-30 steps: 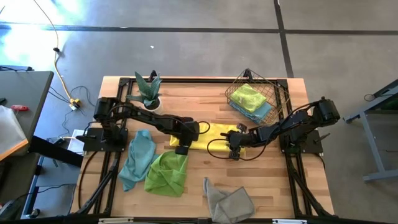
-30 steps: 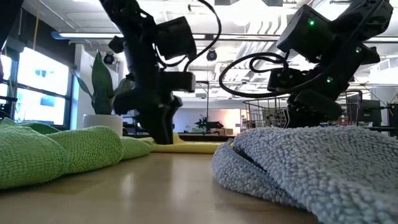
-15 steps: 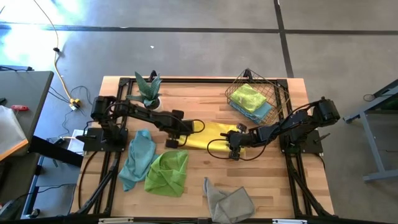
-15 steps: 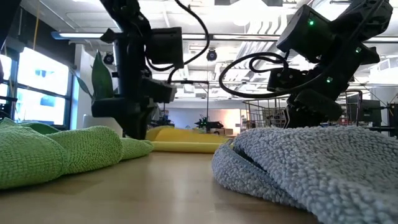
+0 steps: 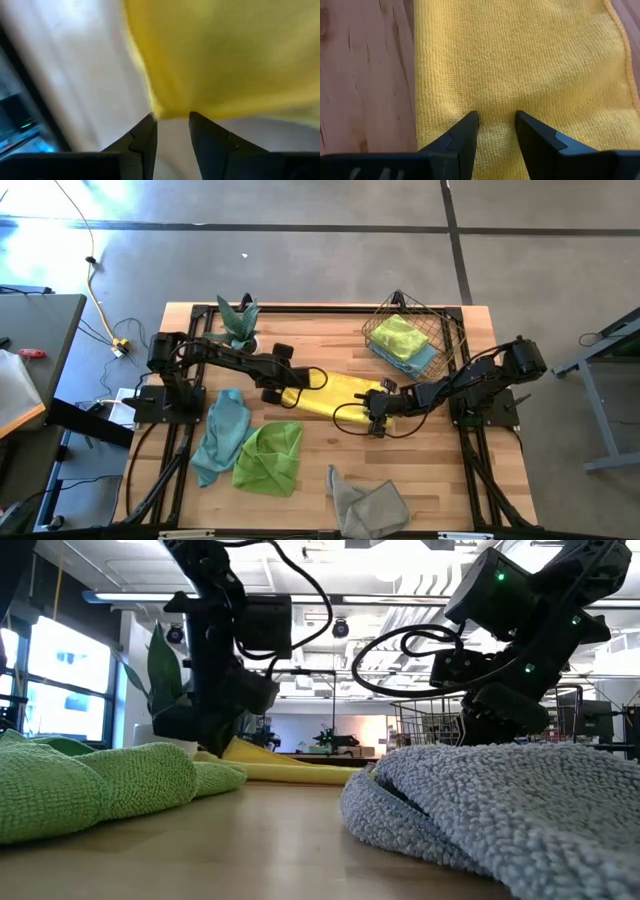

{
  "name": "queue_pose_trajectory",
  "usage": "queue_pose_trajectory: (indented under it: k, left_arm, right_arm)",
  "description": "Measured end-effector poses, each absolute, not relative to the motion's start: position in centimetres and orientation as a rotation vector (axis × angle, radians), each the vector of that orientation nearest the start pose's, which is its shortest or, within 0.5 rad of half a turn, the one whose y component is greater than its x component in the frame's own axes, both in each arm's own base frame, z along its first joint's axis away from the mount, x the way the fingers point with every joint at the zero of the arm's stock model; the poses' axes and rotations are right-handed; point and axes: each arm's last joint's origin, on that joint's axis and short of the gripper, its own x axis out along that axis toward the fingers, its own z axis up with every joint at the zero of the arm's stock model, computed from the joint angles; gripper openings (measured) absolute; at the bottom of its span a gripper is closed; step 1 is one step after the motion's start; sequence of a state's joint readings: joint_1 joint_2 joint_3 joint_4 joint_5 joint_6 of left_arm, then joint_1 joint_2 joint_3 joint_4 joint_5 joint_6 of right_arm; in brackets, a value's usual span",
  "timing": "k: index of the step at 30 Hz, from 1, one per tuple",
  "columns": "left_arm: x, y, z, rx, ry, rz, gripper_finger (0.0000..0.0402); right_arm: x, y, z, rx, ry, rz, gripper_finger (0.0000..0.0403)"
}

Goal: Fold microfiber towels
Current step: Fold the yellow towel

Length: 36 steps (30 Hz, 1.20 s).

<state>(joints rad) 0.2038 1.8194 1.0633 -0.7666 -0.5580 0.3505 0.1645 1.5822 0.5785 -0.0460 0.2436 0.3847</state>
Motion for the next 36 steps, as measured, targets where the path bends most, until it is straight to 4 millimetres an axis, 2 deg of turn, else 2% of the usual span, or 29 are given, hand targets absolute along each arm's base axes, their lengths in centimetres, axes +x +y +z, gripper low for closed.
queue_pose_trajectory:
  k: [8,14,17,22,25,29,36]
  left_arm:
    - [30.7,8.4,15.4,0.557,1.598,0.392,0.0103]
    - [30.4,8.5,16.7,0.621,1.694,0.441,0.0103]
    - [30.9,8.1,17.6,0.539,1.674,0.417,0.0103]
    - [32.3,5.7,18.5,0.346,1.581,0.212,0.0103]
    - [32.6,3.8,18.3,0.255,1.552,0.046,0.0103]
    - [32.1,2.2,17.3,0.284,1.568,-0.038,0.0103]
    - [31.9,2.2,15.6,0.313,1.525,-0.042,0.0103]
  right_arm:
    - [25.1,3.5,11.0,0.137,0.994,-0.267,0.0129]
    - [25.1,3.5,11.0,0.137,0.994,-0.266,0.0129]
    - [25.1,3.5,11.0,0.138,0.994,-0.267,0.0129]
    - [25.1,3.4,11.0,0.138,0.994,-0.267,0.0129]
    - [25.1,3.5,11.0,0.137,0.995,-0.266,0.0129]
    - [25.1,3.5,11.0,0.132,0.997,-0.262,0.0129]
    - [25.1,3.5,11.0,0.129,0.998,-0.259,0.0129]
